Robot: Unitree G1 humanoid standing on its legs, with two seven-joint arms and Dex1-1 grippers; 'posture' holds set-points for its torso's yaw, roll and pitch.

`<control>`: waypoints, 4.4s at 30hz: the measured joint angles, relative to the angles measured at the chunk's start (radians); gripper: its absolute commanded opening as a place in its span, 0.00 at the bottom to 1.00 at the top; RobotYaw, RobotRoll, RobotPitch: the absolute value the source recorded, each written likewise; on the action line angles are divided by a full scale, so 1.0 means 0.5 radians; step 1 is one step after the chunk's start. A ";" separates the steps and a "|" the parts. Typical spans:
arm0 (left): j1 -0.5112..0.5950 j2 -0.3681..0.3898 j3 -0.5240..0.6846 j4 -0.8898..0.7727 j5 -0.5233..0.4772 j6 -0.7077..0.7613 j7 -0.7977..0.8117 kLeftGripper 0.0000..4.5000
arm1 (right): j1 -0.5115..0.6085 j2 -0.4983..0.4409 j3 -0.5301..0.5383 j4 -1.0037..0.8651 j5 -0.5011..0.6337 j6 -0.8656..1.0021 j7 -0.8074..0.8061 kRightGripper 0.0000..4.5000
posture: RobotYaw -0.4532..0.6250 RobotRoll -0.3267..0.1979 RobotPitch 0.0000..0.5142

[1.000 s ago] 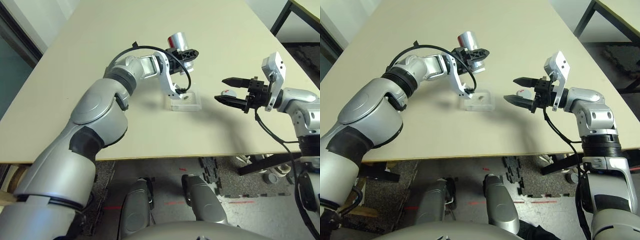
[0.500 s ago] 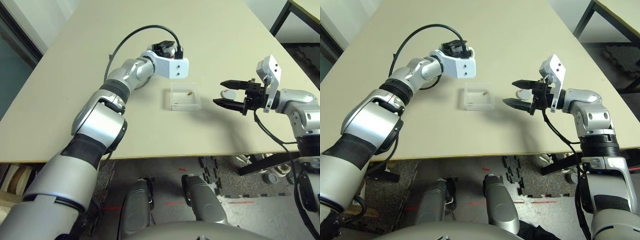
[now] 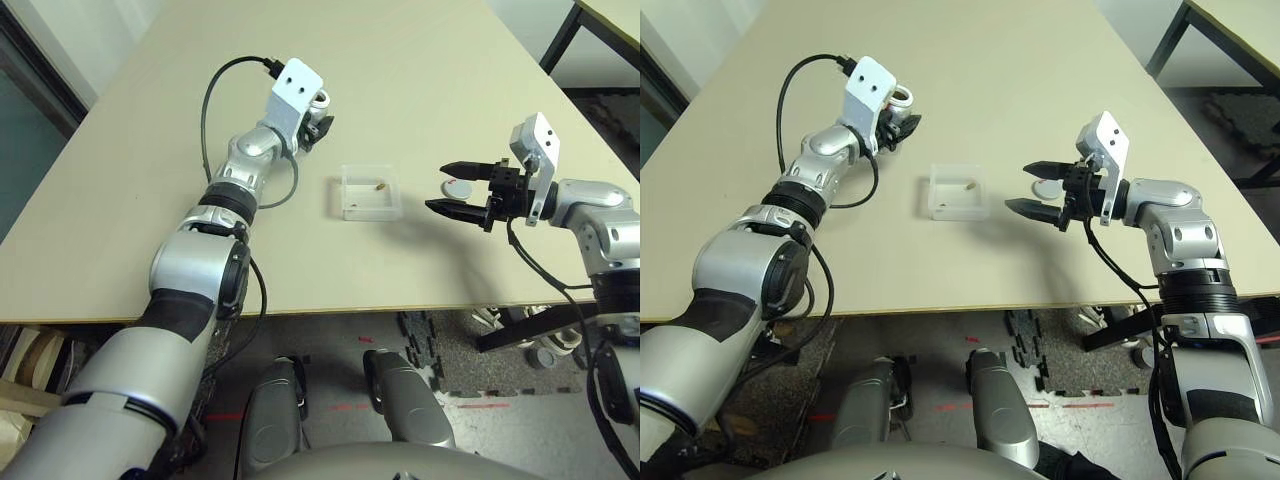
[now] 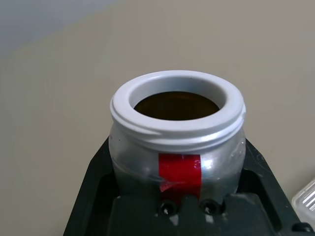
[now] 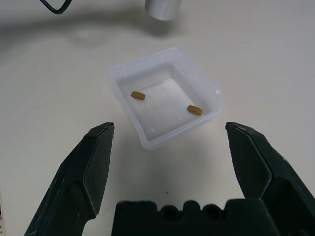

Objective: Pour the medicine from the bottle into the box.

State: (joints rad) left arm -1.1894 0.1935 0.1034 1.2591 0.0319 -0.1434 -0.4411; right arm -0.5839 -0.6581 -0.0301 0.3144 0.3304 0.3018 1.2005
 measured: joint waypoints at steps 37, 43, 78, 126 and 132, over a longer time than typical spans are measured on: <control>0.384 -0.117 0.114 -0.038 -0.142 -0.382 0.080 0.58 | -0.001 -0.004 0.006 0.021 -0.004 -0.041 -0.003 1.00 | 0.15 0.62 0.28; 0.395 -0.118 0.114 -0.039 -0.143 -0.372 0.080 0.97 | -0.005 -0.002 0.009 0.028 -0.004 -0.044 -0.003 1.00 | 0.15 0.62 0.27; 1.021 -0.128 0.082 -0.703 -0.256 -0.415 -0.126 0.99 | -0.074 0.041 0.042 0.147 -0.024 -0.124 -0.002 1.00 | 0.17 0.62 0.27; 1.048 0.809 0.639 -0.969 -0.636 0.146 0.218 0.99 | 0.157 0.085 -0.747 0.411 0.108 -0.315 -1.191 1.00 | 0.20 0.62 0.31; 0.957 0.902 0.638 -0.664 -0.612 0.037 0.197 0.99 | 0.078 0.061 -0.753 0.611 0.075 -0.443 -1.268 1.00 | 0.23 0.62 0.36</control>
State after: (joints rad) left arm -0.7110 0.6444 0.4224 0.9272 -0.2740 -0.1249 -0.3427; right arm -0.5449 -0.6276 -0.4068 0.6201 0.3680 0.0805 0.5665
